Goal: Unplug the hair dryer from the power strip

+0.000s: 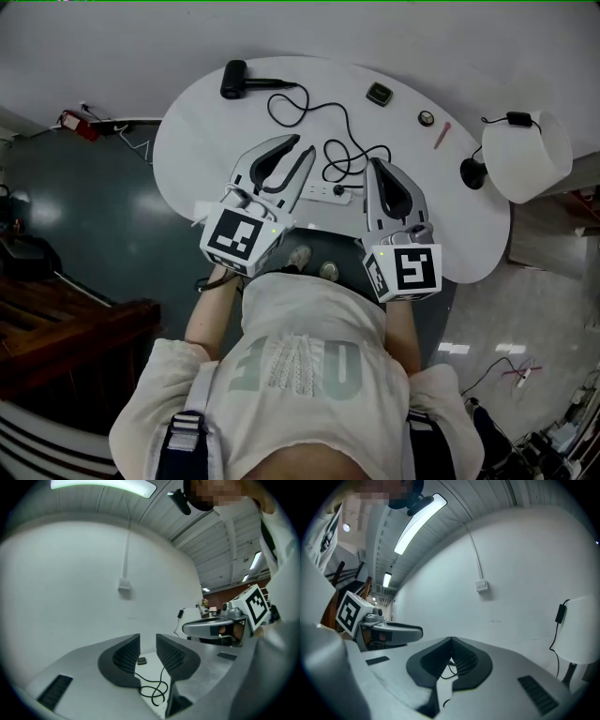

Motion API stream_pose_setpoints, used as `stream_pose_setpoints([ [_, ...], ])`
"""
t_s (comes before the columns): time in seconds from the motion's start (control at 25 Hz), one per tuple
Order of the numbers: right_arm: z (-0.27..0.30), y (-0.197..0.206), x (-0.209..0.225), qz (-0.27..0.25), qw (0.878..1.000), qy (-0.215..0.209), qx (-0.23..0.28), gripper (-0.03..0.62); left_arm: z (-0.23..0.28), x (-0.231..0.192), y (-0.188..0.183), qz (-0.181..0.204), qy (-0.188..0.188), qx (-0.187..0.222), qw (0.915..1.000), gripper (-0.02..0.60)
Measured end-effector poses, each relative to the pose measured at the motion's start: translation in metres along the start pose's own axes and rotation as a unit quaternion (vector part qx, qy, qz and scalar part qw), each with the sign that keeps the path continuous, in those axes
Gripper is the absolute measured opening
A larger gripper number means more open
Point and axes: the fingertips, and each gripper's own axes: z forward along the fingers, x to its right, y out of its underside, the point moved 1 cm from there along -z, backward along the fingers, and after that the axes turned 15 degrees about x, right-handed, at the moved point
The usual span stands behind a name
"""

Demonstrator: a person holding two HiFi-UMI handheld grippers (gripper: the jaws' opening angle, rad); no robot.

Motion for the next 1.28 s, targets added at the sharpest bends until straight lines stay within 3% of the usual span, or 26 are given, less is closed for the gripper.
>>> stream_pose_setpoints([
  [0.12,0.005,0.006,0.001,0.006,1.000,0.005,-0.008,0.003,0.007,-0.003,0.032,-0.018,0.105,-0.050,0.9930,0.198],
  [0.2,0.005,0.012,0.000,0.007,1.000,0.006,-0.017,0.003,0.004,-0.003,0.069,-0.008,0.175,-0.112,0.9781,0.221],
  [0.24,0.005,0.016,-0.001,0.006,1.000,0.007,-0.022,0.003,0.001,-0.002,0.092,-0.004,0.208,-0.153,0.9661,0.242],
  [0.36,0.003,0.025,-0.001,-0.002,0.999,0.016,-0.035,0.003,-0.013,0.005,0.158,0.017,0.295,-0.269,0.9167,0.279],
  [0.56,-0.005,0.039,0.000,-0.003,0.998,0.033,-0.062,0.003,-0.048,0.025,0.239,0.084,0.412,-0.382,0.8231,0.302],
  [0.68,-0.010,0.048,0.001,-0.002,0.996,0.043,-0.080,0.004,-0.056,0.029,0.268,0.120,0.443,-0.413,0.7872,0.302],
  [1.0,-0.018,0.071,0.002,-0.001,0.991,0.051,-0.120,0.003,-0.055,0.036,0.298,0.152,0.494,-0.454,0.7255,0.268],
  [1.28,-0.019,0.098,0.001,0.015,0.988,0.039,-0.149,0.004,-0.056,0.039,0.310,0.158,0.486,-0.495,0.7023,0.268],
])
